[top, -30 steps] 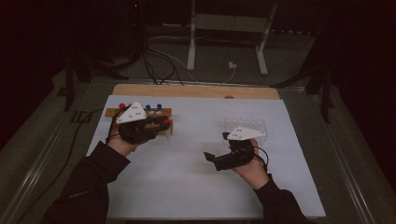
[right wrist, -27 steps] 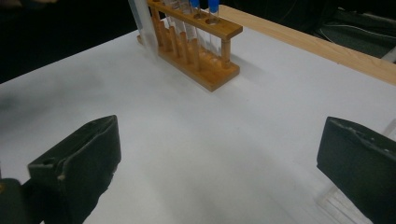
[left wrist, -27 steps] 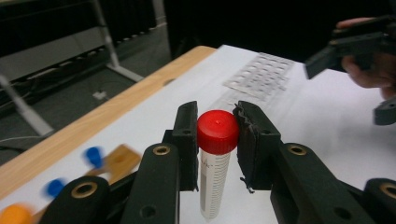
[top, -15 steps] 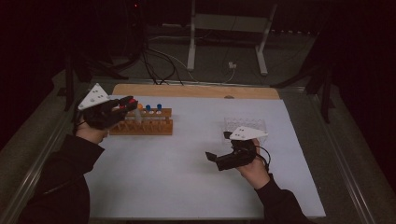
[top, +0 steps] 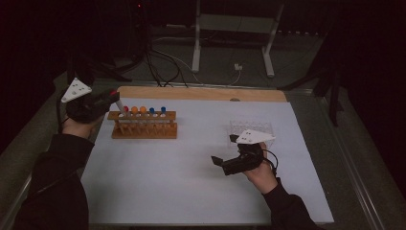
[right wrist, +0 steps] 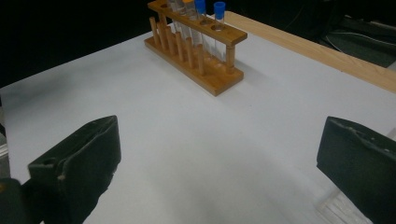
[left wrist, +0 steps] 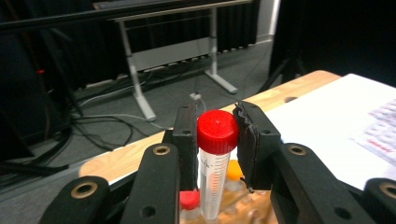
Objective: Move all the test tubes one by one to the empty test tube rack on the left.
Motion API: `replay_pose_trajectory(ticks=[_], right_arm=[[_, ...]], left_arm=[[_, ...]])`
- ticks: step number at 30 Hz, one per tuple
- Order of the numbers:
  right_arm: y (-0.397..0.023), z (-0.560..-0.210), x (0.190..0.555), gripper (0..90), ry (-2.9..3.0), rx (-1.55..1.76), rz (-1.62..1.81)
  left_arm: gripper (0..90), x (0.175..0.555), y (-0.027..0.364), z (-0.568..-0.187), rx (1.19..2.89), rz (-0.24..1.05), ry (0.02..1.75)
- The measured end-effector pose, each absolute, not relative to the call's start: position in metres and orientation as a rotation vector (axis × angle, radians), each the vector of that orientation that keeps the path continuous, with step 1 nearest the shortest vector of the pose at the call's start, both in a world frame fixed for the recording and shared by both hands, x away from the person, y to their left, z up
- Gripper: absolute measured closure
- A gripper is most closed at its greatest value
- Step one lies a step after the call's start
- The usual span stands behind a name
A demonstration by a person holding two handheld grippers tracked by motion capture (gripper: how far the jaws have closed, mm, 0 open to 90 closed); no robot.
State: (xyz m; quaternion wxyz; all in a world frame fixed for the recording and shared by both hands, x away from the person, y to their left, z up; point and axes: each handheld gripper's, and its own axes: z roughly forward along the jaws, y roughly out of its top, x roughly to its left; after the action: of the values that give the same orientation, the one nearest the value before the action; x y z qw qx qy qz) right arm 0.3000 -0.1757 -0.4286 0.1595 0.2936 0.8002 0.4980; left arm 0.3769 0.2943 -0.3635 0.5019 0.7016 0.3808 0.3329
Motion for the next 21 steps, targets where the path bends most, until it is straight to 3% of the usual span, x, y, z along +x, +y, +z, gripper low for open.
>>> replay_pose_trajectory(ticks=[21], right_arm=[[-0.179, -0.428, 0.301, 0.0, 2.276, 0.834, 1.437]], left_arm=[[71.8, 0.404, 0.309, -0.393, 1.594, 0.859, 1.073]])
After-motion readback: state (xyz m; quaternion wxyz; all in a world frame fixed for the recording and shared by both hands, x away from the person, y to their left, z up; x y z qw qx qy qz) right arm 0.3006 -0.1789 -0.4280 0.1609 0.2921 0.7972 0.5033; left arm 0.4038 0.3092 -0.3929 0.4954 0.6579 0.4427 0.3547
